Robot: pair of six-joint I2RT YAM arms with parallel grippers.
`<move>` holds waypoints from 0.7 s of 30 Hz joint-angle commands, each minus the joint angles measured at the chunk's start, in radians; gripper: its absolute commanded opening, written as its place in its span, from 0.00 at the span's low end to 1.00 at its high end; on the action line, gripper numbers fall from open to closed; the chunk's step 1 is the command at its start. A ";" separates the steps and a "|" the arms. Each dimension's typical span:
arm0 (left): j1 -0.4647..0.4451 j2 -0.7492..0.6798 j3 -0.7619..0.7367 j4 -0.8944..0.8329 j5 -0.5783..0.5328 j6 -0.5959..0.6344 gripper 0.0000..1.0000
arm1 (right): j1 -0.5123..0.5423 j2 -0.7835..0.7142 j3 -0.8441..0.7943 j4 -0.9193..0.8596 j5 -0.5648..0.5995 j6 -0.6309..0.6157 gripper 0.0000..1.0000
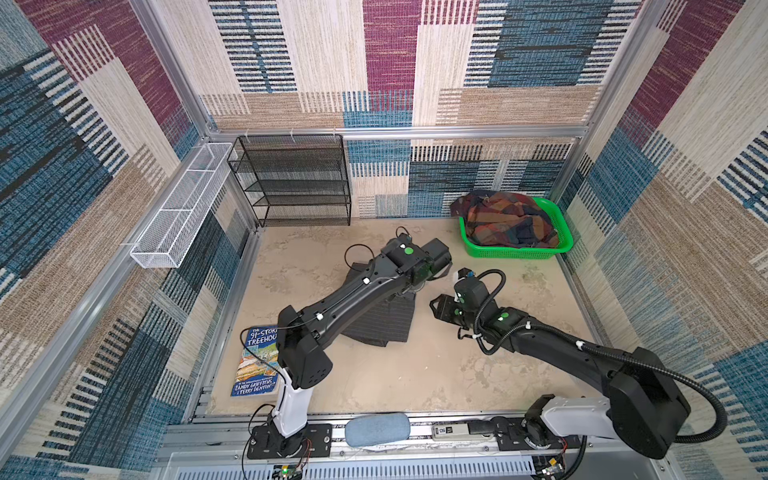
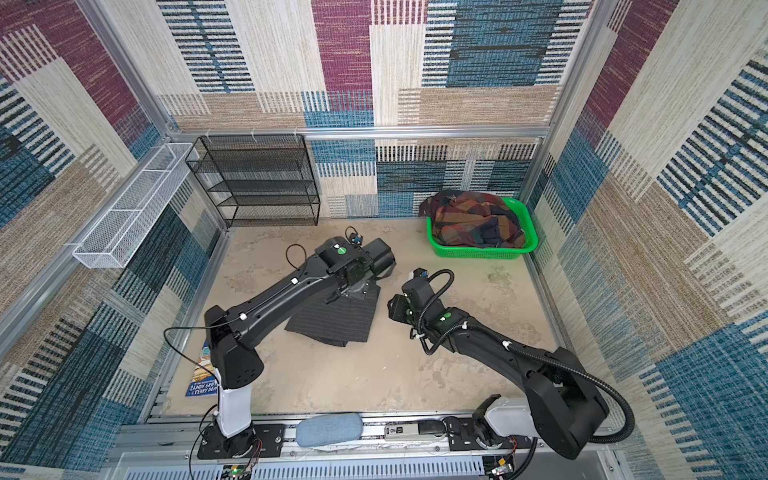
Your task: Fold and stack the long sleeve shirts
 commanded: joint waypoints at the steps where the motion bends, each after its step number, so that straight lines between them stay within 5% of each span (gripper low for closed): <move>1: 0.048 -0.080 -0.101 0.056 0.065 -0.015 0.92 | 0.012 0.072 0.073 0.042 -0.022 -0.046 0.58; 9: 0.315 -0.283 -0.491 0.477 0.376 0.099 0.82 | 0.014 0.318 0.283 0.090 0.008 -0.040 0.53; 13: 0.411 -0.274 -0.528 0.620 0.500 0.144 0.58 | 0.014 0.406 0.378 0.163 -0.080 -0.066 0.37; 21: 0.509 -0.128 -0.552 0.801 0.690 0.147 0.25 | 0.013 0.605 0.551 0.144 -0.140 -0.059 0.31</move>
